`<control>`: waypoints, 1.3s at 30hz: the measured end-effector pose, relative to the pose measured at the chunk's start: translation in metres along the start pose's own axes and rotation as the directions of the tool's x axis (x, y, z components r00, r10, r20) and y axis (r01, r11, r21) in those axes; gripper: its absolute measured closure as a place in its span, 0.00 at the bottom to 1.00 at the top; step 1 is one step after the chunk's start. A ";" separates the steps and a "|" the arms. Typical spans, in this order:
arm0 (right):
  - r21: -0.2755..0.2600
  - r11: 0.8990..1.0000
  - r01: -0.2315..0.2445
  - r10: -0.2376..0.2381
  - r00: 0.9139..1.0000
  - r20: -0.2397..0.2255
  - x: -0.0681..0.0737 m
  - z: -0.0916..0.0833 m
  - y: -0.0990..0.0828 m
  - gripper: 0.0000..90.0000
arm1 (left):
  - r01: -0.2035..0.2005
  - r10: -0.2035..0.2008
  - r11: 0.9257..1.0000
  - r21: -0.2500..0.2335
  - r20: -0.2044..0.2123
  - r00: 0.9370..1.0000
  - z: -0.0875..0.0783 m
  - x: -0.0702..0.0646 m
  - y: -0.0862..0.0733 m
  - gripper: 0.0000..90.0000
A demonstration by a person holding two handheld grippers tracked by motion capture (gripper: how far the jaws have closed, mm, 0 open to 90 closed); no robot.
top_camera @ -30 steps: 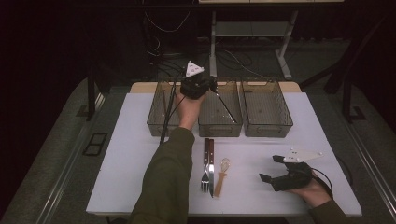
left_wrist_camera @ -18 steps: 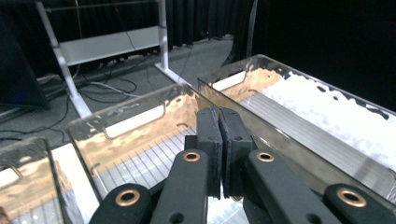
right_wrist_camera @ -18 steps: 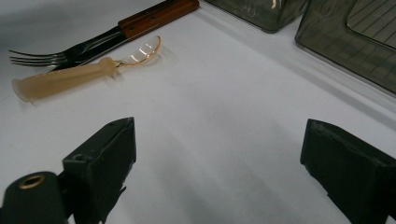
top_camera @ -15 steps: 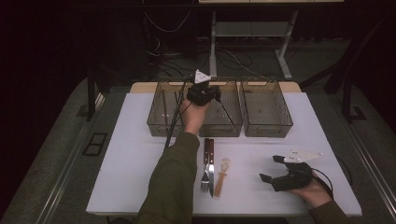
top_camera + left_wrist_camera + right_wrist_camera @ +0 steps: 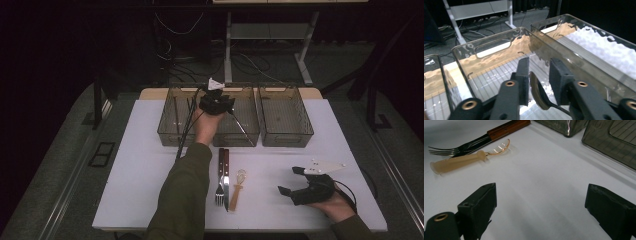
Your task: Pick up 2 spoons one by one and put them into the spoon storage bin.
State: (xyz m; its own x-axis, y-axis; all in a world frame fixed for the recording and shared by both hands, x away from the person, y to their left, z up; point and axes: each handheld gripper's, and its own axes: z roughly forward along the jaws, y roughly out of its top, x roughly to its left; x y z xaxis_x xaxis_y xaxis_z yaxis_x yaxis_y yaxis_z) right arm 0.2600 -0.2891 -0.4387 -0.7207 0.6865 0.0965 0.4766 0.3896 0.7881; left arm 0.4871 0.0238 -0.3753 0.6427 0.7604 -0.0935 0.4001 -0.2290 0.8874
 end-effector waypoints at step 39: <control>0.005 1.000 -0.016 0.016 1.000 0.011 -0.002 0.002 -0.001 0.12 | -0.090 0.088 0.996 0.003 0.164 0.982 -0.105 -0.019 -0.037 0.19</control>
State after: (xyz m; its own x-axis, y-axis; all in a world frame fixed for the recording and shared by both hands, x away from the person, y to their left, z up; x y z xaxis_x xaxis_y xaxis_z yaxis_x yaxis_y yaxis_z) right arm 0.2622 -0.2894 -0.4409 -0.7076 0.6991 0.1025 0.4907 0.3819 0.7832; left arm 0.3915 0.0820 -0.3594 0.7740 0.6271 -0.0878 0.3429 -0.2985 0.8907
